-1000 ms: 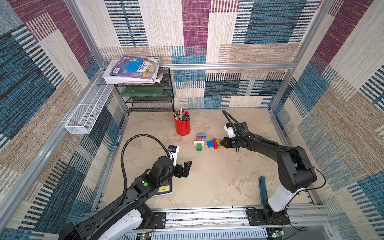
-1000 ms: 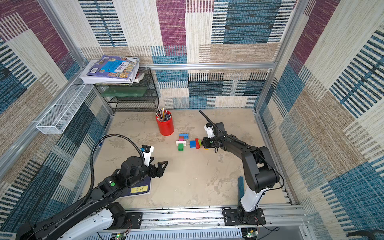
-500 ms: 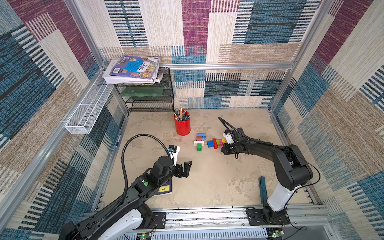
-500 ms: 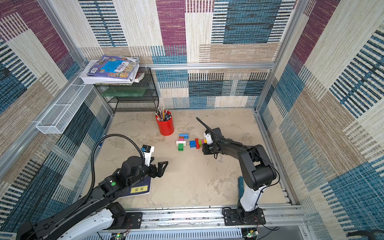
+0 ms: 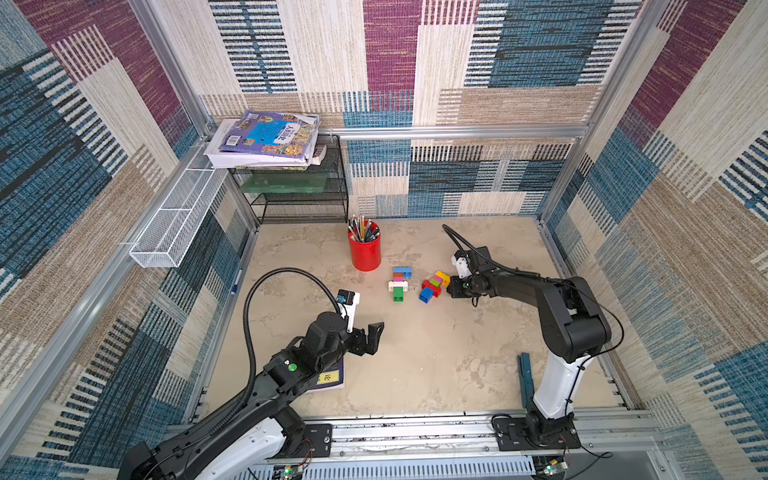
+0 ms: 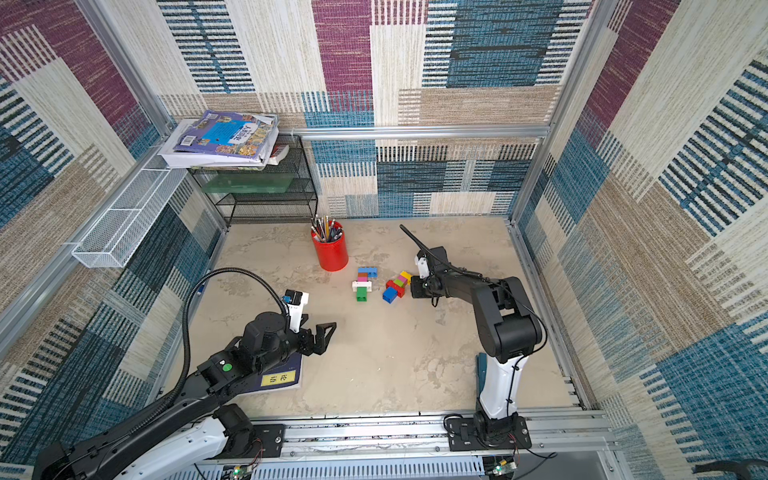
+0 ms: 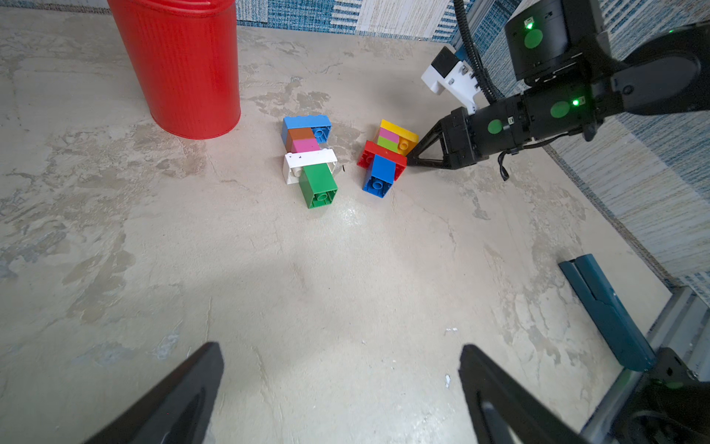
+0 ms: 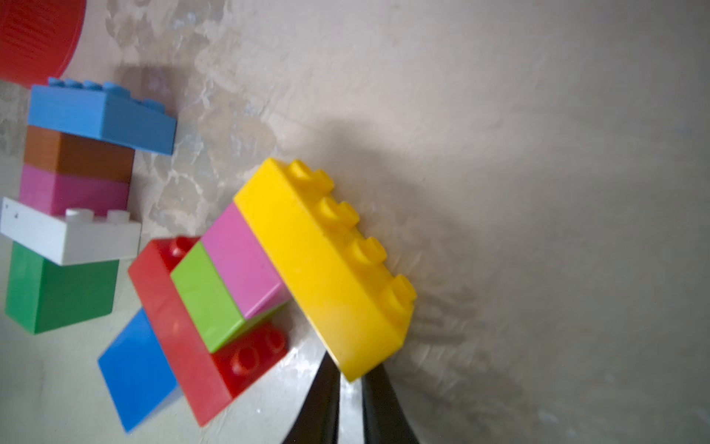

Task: Assemble the letter f with lego
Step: Adjust the lego brick at the center of the board.

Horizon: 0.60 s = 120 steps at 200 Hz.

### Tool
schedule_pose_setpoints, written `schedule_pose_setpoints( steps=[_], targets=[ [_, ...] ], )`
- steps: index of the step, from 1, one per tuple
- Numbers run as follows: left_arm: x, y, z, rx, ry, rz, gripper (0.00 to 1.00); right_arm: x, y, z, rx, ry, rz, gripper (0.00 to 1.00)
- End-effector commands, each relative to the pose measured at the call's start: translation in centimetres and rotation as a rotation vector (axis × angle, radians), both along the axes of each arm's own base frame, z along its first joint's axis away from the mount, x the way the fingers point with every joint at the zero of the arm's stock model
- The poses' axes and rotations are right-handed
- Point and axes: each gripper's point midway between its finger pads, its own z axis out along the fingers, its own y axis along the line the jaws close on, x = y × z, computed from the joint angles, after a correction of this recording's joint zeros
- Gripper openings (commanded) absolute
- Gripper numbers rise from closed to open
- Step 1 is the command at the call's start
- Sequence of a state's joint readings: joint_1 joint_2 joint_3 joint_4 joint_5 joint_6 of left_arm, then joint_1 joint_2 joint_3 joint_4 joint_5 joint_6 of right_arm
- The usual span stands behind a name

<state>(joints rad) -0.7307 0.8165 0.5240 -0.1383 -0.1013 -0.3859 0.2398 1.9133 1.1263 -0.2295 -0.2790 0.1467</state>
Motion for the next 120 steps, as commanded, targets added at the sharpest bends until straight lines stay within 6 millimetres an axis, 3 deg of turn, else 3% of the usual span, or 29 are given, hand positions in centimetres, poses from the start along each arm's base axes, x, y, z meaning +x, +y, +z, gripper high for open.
schedule_pose_setpoints(
  steps=[1, 23, 52, 81, 120],
  targets=[
    [0.1, 0.1, 0.0, 0.013, -0.004, 0.001, 0.99, 0.9, -0.1, -0.5, -0.016, 0.004, 0.011, 0.17],
    [0.1, 0.1, -0.1, 0.020, 0.001, 0.000, 0.99, 1.6, -0.1, -0.4, -0.017, 0.005, 0.016, 0.17],
    [0.4, 0.4, 0.2, 0.028, 0.000, 0.025, 0.99, 1.5, -0.3, 2.4, -0.009, -0.037, 0.012, 0.20],
    [1.3, 2.2, 2.4, 0.123, 0.019, 0.129, 0.99, 1.0, -1.1, 8.8, -0.014, -0.146, -0.023, 0.31],
    [3.3, 4.9, 9.1, 0.319, -0.070, 0.232, 0.99, 0.7, -4.2, 19.9, -0.040, -0.388, -0.118, 0.48]
  ],
)
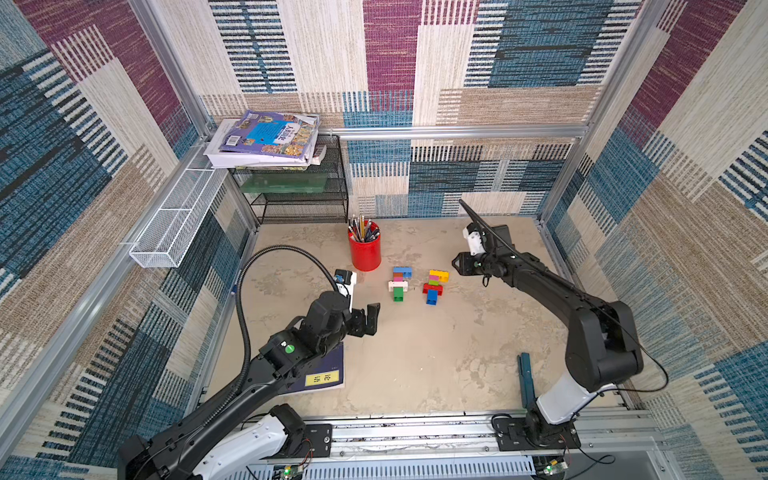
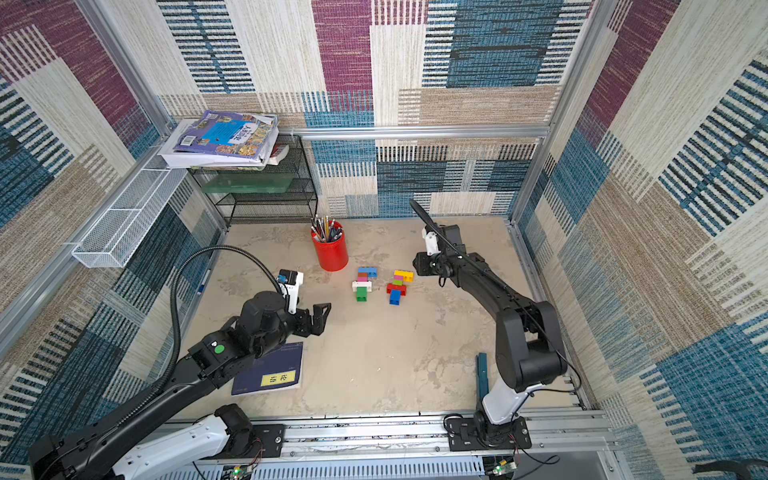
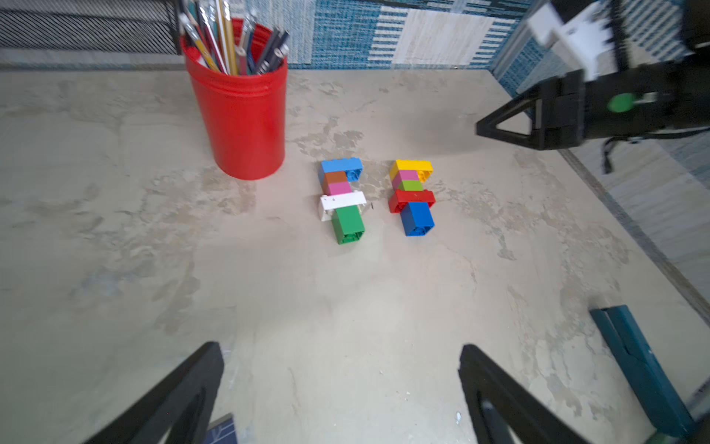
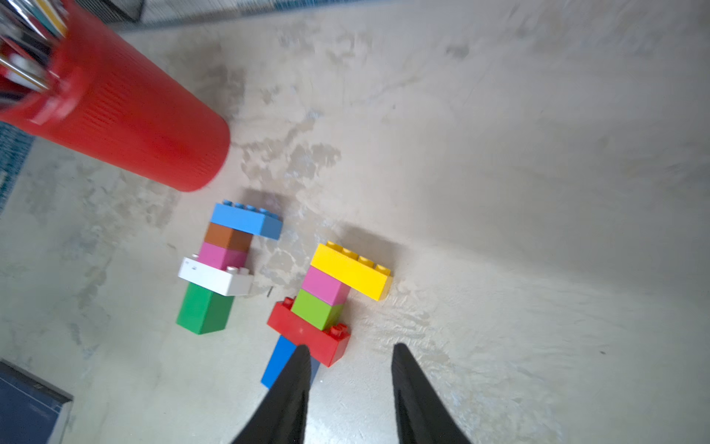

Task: Assemble the letter f with lego
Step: Adjust the lego brick at the center of the board, then reset both arms

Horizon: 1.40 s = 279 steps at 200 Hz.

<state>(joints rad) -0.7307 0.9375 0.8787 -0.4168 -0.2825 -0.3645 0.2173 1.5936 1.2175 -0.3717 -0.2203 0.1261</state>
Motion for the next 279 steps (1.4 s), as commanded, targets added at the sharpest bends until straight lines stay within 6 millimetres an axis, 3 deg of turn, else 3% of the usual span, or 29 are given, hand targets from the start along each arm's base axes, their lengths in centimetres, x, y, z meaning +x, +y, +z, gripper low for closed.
schedule_pose_setpoints(
  steps=[1, 15, 36, 40, 58, 74, 107, 127, 159, 213, 242, 279],
  targets=[
    [0.6, 3.3, 2.1, 0.207, -0.028, 0.090, 0.99, -0.2, -2.4, 5.1, -0.035, -0.116, -0.081, 0.48],
    [1.4, 4.0, 5.6, 0.269, -0.109, 0.096, 0.99, -0.6, -4.1, 9.5, -0.016, -0.224, -0.118, 0.56],
    [3.0, 5.4, 11.2, 0.390, -0.288, 0.140, 0.99, -1.6, -7.3, 14.8, 0.001, -0.376, -0.204, 0.80],
    [3.4, 5.8, 12.0, 0.411, -0.319, 0.163, 0.99, -1.7, -7.9, 15.4, -0.004, -0.398, -0.219, 0.99],
    [5.0, 6.5, 13.7, 0.488, -0.441, 0.173, 0.99, -2.2, -10.5, 16.2, -0.058, -0.451, -0.294, 0.95],
    [6.7, 8.0, 11.5, 0.482, -0.417, 0.192, 0.99, -2.5, -12.8, 14.8, -0.109, -0.414, -0.396, 0.95],
    [9.2, 11.9, 2.3, 0.414, -0.224, 0.249, 0.99, -3.0, -16.1, 9.3, -0.242, -0.367, -0.516, 0.95],
    [10.1, 13.7, -2.2, 0.417, -0.240, 0.296, 0.99, -3.4, -17.2, 6.9, -0.301, -0.389, -0.553, 0.95],
    [11.1, 15.6, -7.8, 0.361, -0.200, 0.317, 0.99, -3.1, -18.2, 3.8, -0.315, -0.350, -0.575, 0.95],
    [12.2, 16.5, -12.1, 0.290, -0.167, 0.316, 0.99, -2.3, -17.3, -0.4, -0.263, -0.351, -0.532, 0.95],
    [11.6, 16.4, -13.1, 0.266, -0.223, 0.313, 0.99, -2.2, -16.8, -2.6, -0.258, -0.354, -0.496, 0.95],
    [11.3, 16.1, -14.8, 0.247, -0.260, 0.282, 0.99, -2.2, -15.8, -4.0, -0.225, -0.410, -0.445, 0.95]
  ],
)
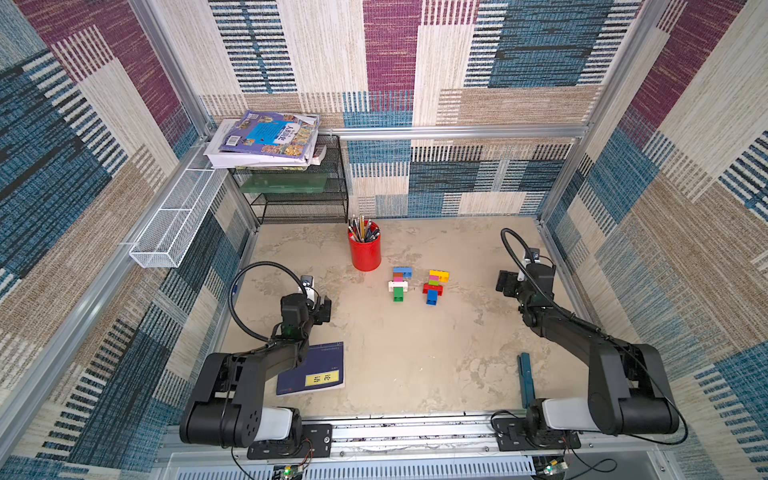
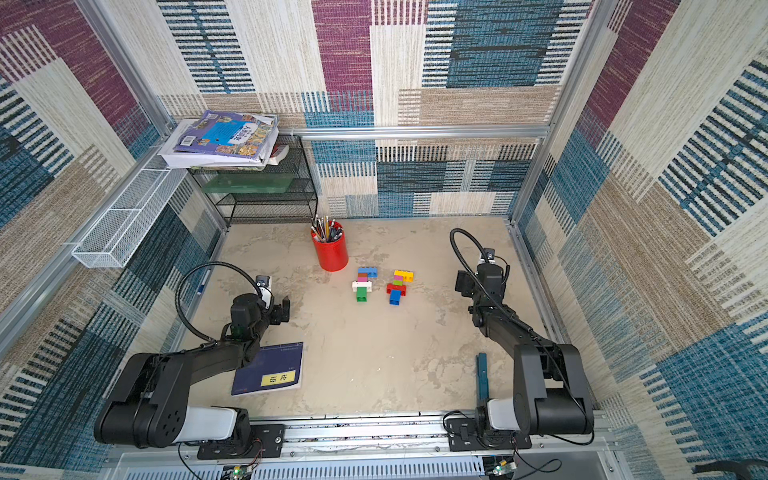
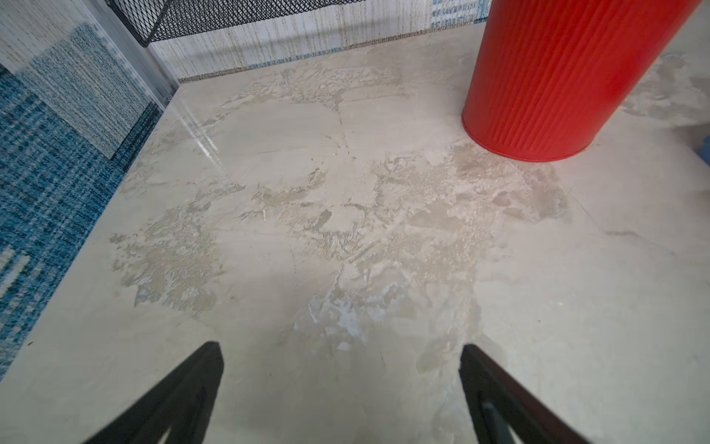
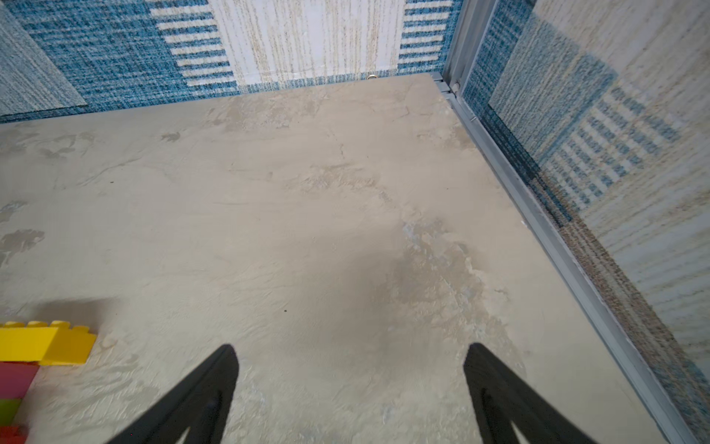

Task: Assemble the letter f with lego
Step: Reset both arms

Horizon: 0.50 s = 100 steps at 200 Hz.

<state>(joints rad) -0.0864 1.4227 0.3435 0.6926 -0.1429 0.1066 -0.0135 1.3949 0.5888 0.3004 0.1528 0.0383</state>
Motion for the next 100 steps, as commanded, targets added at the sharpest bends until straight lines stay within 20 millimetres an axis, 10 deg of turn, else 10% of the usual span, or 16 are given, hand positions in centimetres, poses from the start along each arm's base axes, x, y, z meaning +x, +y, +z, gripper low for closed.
schedule_pose_setpoints(
  steps=[1, 100],
  targets=[
    [1.2, -0.6, 2.1, -0.042, -0.145, -0.037, 0.99, 1.3, 0.8, 1.9, 0.001, -0.137, 0.054, 0.95],
    [3.2, -0.4, 1.2, -0.144, -0.013, -0.098, 0.99, -0.8, 1.9, 2.0, 0.020, -0.343, 0.147, 0.95]
  ],
)
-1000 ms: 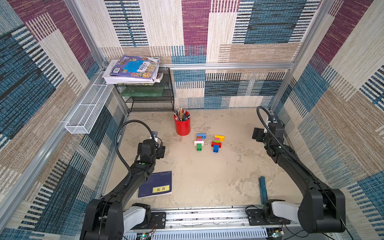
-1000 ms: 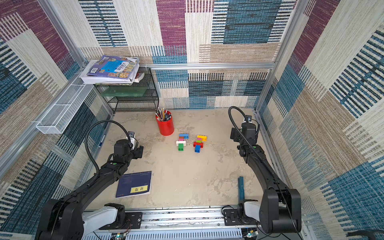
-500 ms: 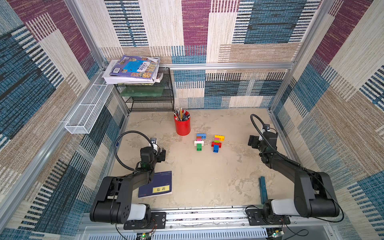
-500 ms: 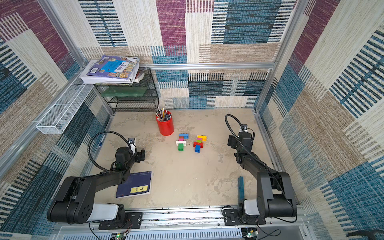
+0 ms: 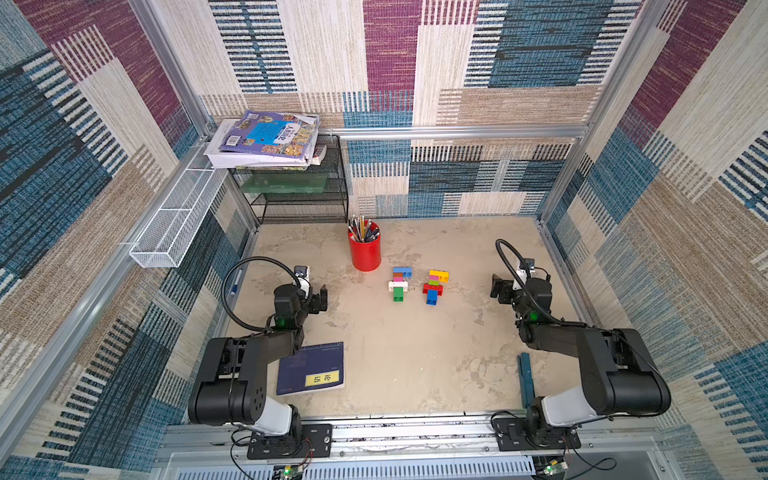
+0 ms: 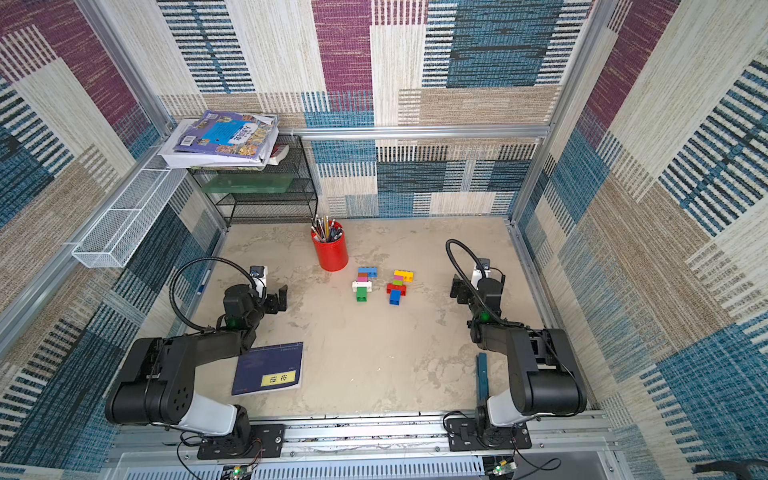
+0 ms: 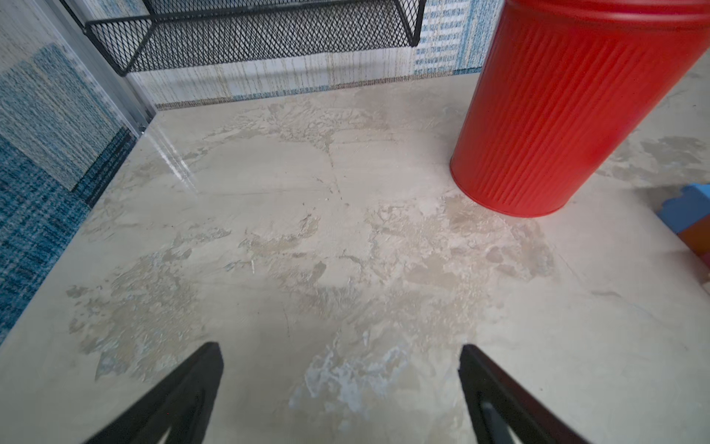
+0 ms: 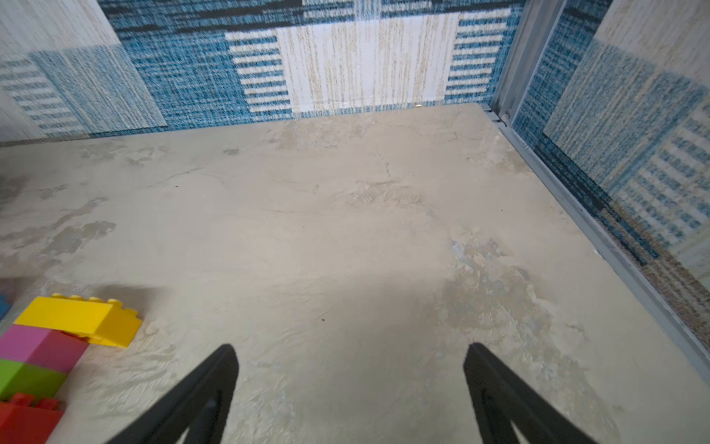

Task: Assemble the letter f with lego
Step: Reset both arms

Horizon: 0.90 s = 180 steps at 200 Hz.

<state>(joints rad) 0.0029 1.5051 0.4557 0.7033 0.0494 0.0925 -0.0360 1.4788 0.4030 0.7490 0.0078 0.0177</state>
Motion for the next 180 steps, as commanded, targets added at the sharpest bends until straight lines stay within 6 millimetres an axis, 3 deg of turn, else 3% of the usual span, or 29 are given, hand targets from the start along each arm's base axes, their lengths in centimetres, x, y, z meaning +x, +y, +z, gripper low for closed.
schedule_pose_setpoints(
  steps=[1, 13, 180],
  targets=[
    [-0.01, -0.41, -0.34, -0.046, 0.024, -0.021, 0.99, -0.69, 0.39, 2.95, -0.008, -0.172, 0.025, 0.95],
    [0.04, -0.33, -0.33, -0.050, 0.026, -0.019, 0.99, -1.29, 0.54, 2.98, -0.023, -0.212, 0.030, 0.95],
    [0.25, 0.30, -0.38, -0.063, 0.036, 0.012, 0.99, -0.71, 0.44, 2.50, -0.013, -0.170, 0.017, 0.95]
  ],
)
